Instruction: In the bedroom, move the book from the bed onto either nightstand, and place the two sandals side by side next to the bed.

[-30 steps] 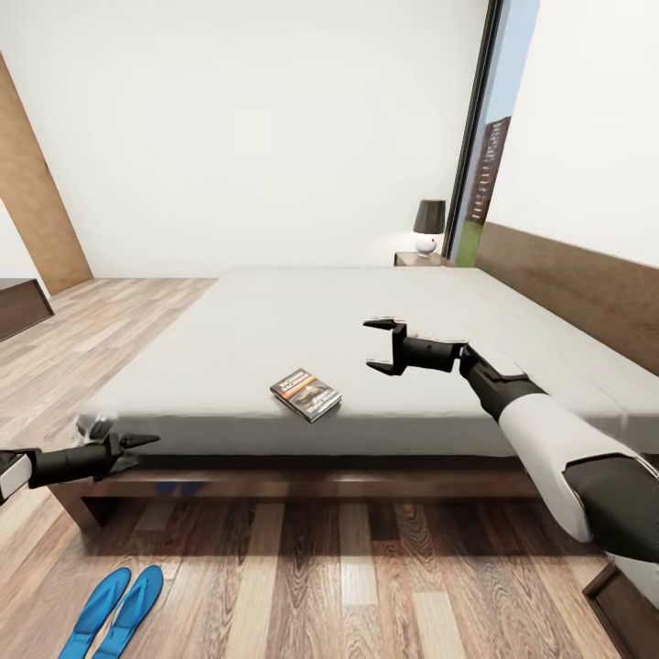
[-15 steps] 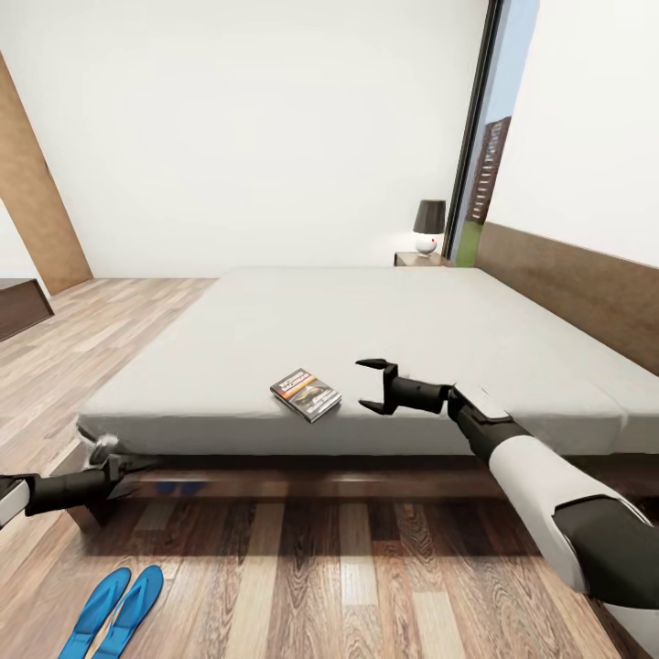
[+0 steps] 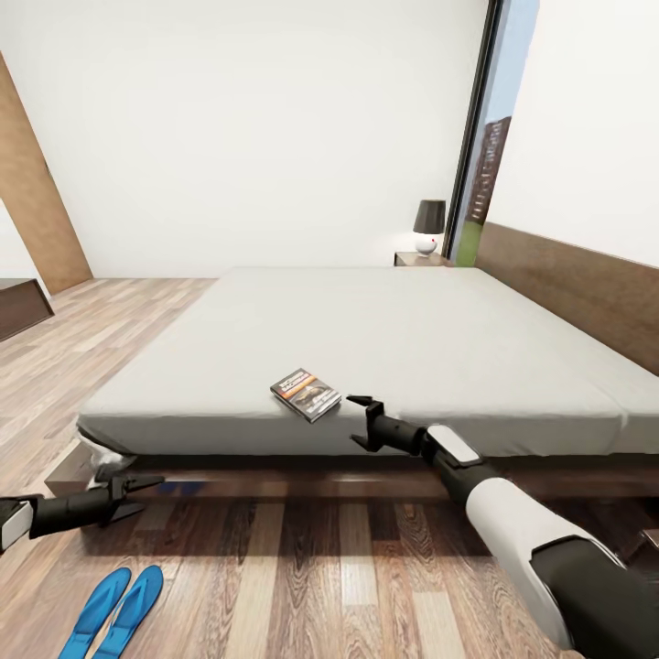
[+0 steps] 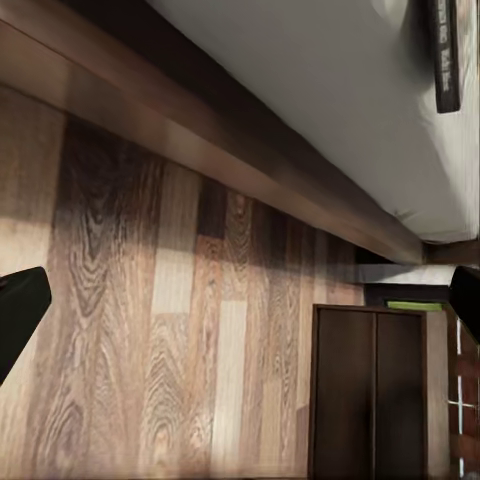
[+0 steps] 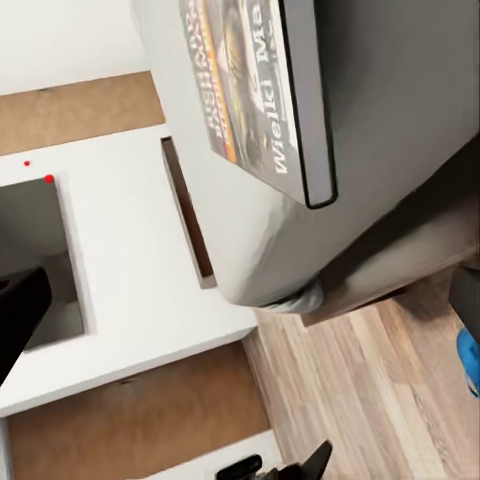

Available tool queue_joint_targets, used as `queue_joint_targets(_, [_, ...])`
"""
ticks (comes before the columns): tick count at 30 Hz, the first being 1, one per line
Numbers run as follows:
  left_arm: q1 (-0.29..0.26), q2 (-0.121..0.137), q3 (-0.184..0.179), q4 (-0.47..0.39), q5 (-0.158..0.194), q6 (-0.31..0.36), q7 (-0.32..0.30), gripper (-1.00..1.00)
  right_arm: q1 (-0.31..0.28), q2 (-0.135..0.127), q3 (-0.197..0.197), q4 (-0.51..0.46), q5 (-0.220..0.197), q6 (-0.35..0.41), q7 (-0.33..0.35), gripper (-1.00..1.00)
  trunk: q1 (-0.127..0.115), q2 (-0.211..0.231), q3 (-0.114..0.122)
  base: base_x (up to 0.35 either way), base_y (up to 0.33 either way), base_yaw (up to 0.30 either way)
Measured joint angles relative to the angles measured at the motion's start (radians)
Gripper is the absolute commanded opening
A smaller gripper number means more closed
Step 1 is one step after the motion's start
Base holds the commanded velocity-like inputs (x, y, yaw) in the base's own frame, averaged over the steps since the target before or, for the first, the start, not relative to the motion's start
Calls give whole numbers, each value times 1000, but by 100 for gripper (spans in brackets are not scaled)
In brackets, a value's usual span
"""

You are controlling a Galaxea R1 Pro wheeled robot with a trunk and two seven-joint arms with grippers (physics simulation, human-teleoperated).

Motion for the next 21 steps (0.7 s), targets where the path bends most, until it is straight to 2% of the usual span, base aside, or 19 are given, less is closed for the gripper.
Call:
queue_joint_targets(3, [4,-7,1,0,0,-1,-9,100,10,18,0,34,31,-51,50,100,0,0,0,0,0,0])
queue_joint_targets(4, [5,-12,1,0,0,-2,-13,100,13,26,1,62,50,-85,89,100,0,0,0,0,0,0])
queue_joint_targets(8, [7,-16,2,0,1,-4,-17,100,17,38,2,111,86,-141,168,100,0,0,0,0,0,0])
queue_joint_targets(9, [8,-17,1,-1,1,-4,-17,100,18,42,3,135,106,-164,199,100,0,0,0,0,0,0])
queue_joint_targets(14, [10,-21,1,-1,0,-6,-16,100,19,62,4,214,155,-235,282,100,0,0,0,0,0,0])
queue_joint_targets(21, [11,-23,1,-1,-1,-7,-14,100,21,77,0,257,188,-276,370,100,0,0,0,0,0,0])
